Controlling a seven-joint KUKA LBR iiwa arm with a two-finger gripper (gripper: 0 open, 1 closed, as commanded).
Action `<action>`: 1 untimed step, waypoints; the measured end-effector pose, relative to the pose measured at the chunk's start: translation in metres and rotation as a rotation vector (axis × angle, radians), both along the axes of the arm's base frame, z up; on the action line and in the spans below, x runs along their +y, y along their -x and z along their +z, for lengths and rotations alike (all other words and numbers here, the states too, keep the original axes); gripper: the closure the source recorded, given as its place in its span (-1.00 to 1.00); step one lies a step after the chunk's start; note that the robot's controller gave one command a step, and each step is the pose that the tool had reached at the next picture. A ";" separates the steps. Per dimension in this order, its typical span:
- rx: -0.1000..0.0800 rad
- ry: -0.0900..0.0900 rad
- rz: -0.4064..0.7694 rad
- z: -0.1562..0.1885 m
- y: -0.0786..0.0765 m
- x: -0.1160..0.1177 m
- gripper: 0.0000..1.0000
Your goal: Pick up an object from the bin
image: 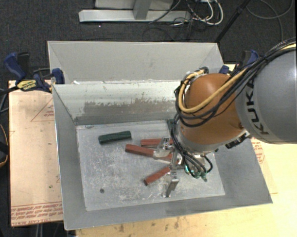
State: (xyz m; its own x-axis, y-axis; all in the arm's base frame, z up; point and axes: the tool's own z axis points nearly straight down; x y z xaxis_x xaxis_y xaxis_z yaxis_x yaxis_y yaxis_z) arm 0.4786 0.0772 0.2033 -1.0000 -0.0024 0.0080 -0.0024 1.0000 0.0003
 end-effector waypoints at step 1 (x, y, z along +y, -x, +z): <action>-0.007 -0.001 -0.002 0.003 -0.002 0.000 -1.00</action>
Offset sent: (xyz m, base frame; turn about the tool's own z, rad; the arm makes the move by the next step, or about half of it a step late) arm 0.0374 -0.0278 -0.1042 -0.1352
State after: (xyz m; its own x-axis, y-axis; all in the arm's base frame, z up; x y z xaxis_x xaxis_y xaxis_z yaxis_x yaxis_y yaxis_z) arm 0.4803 0.0768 0.2068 -1.0000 -0.0001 0.0006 -0.0001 1.0000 0.0009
